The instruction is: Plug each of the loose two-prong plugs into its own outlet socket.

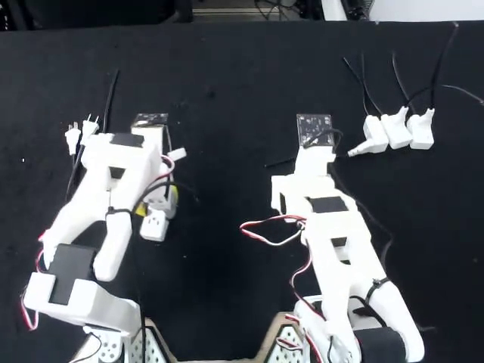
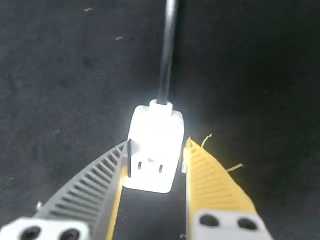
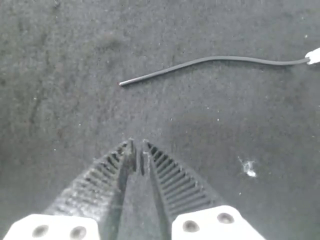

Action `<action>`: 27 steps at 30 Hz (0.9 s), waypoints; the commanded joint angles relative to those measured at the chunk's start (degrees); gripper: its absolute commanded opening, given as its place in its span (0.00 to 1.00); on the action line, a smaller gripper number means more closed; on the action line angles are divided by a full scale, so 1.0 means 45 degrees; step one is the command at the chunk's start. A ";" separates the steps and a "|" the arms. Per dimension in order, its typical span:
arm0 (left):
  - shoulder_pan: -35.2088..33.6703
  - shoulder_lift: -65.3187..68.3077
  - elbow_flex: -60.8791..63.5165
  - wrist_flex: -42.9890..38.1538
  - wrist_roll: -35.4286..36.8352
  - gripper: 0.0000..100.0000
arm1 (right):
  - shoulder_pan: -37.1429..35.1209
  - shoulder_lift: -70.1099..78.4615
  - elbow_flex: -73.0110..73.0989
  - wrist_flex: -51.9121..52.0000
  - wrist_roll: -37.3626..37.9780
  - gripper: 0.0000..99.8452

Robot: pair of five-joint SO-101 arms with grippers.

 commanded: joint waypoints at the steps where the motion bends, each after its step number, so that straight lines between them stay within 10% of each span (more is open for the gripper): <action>1: -0.0772 -0.0488 -0.0049 0.0098 -0.0176 0.17 | 0.0176 -0.0400 -0.0322 -0.0254 -0.0117 0.01; 27: -0.4620 -0.0488 -0.2706 0.1602 -0.3243 0.17 | 0.0176 -0.0400 -0.0322 -0.0254 -0.0098 0.01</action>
